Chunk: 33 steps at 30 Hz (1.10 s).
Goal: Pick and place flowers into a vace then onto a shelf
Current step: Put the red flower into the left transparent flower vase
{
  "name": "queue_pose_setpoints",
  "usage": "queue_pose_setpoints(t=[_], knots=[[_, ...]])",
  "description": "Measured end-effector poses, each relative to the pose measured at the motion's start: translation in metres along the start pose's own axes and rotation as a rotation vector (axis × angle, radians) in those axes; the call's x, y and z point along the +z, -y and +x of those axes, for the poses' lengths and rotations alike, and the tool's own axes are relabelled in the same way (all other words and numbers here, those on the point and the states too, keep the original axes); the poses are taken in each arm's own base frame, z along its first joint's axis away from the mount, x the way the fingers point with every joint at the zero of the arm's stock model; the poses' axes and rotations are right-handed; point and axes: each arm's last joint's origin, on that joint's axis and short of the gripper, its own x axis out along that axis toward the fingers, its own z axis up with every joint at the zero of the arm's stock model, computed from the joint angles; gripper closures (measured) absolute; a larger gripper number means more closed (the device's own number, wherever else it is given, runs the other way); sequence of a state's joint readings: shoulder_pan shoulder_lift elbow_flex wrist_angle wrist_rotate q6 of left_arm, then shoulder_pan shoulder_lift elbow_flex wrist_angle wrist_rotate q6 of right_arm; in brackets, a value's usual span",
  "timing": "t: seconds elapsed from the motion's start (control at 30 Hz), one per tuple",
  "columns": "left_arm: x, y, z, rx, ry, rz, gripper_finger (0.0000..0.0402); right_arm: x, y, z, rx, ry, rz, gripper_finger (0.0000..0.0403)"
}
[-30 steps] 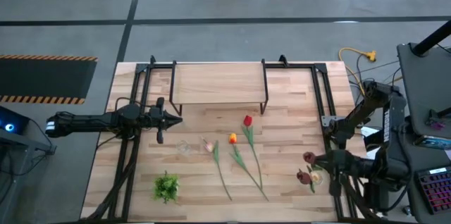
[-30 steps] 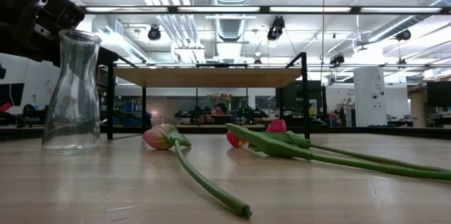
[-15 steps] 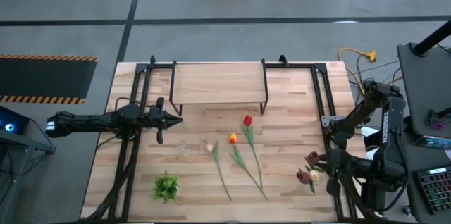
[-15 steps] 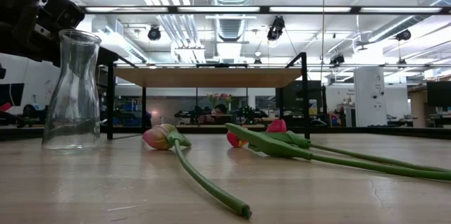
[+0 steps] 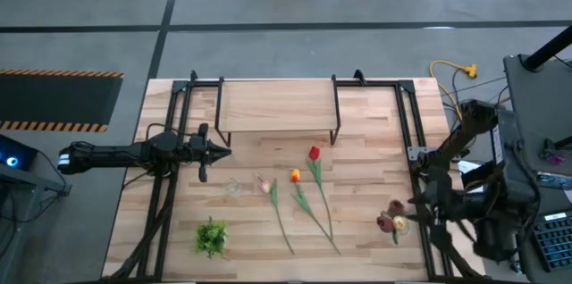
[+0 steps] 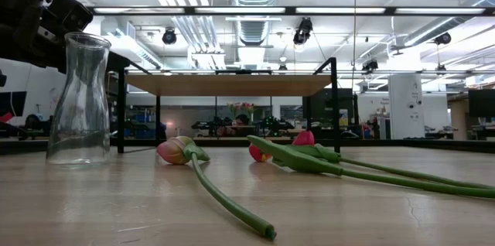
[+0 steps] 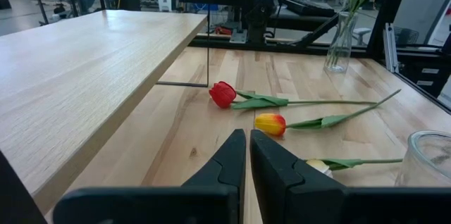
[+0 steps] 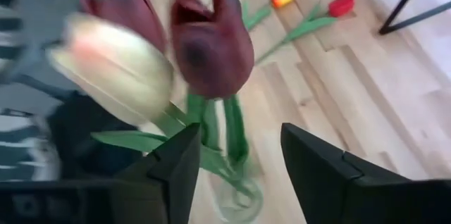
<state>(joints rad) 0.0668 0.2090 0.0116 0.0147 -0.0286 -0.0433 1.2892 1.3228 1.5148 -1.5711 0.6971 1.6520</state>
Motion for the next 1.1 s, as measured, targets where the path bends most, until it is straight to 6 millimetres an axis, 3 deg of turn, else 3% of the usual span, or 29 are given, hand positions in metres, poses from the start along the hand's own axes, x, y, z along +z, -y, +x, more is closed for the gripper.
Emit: queue_pose_setpoints(t=[0.23,0.57,0.73,1.1], knots=[[0.0,0.0,0.0,0.0,0.0,0.0,0.0396,0.027,0.01,-0.03,0.124,0.047,0.102,0.0216],[0.0,0.0,0.0,0.0,0.0,0.0,0.0396,0.069,0.011,-0.055,0.12,0.546,0.032,0.0221],[0.0,0.0,0.0,0.0,0.0,0.0,0.0396,0.091,0.003,-0.039,-0.019,0.586,0.007,0.0221],[0.0,0.0,0.0,0.0,0.0,0.0,0.0396,0.15,0.01,0.015,-0.228,0.366,0.194,0.0222]])
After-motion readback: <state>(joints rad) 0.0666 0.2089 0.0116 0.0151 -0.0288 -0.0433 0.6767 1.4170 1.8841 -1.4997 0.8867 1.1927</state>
